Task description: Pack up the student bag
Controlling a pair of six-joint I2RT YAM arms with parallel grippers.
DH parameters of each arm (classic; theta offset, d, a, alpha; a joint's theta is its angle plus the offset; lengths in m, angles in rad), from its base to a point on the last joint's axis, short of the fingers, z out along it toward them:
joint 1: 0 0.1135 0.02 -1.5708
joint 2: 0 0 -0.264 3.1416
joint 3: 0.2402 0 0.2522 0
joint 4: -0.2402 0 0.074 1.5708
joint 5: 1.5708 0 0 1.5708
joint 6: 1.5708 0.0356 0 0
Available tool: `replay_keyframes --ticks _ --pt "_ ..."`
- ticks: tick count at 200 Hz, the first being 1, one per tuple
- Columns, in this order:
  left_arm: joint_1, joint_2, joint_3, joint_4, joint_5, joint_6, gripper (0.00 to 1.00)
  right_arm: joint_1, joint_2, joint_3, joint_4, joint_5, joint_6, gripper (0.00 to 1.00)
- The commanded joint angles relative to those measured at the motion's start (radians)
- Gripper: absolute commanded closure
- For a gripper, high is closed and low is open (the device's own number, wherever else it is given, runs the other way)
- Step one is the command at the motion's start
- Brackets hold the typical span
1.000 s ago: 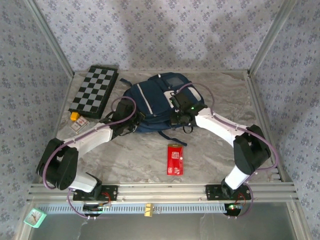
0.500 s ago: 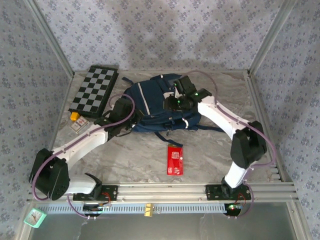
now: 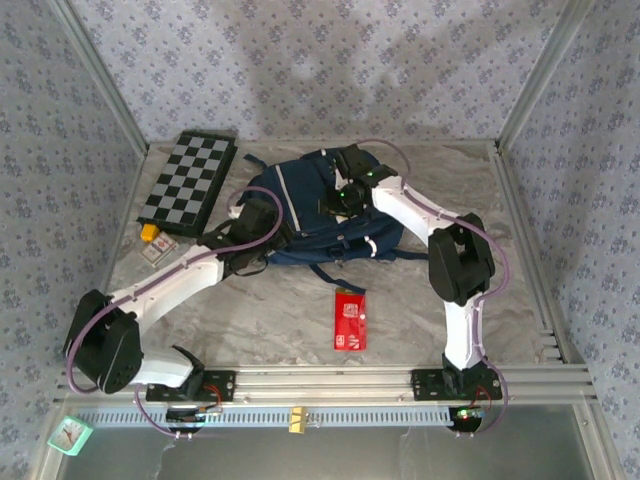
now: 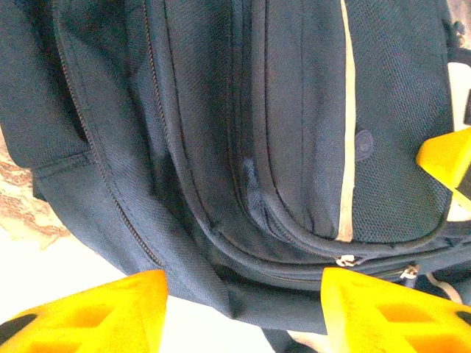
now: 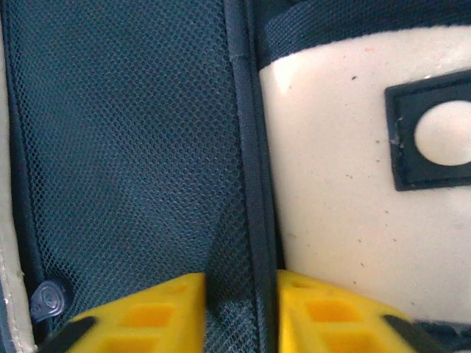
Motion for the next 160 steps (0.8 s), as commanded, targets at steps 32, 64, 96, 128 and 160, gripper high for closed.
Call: replay_keyframes --ticks 32,64,96,128,160 --pt "-0.002 0.077 0.021 0.129 -0.031 0.199 0.37 -0.007 -0.042 -0.025 0.041 -0.007 0.009 0.98" --pt "-0.001 0.141 0.039 0.254 0.027 0.258 0.34 -0.024 -0.118 -0.095 0.097 0.007 0.042 1.0" --pt "0.001 0.201 0.107 0.307 0.052 0.331 0.33 -0.057 -0.241 -0.204 0.158 0.032 0.1 1.0" --pt "0.002 0.196 0.15 0.295 0.059 0.393 0.28 -0.072 -0.336 -0.316 0.208 0.044 0.168 1.0" --pt "-0.041 0.138 0.127 0.198 -0.01 0.372 0.21 -0.09 -0.38 -0.363 0.25 0.019 0.22 1.0"
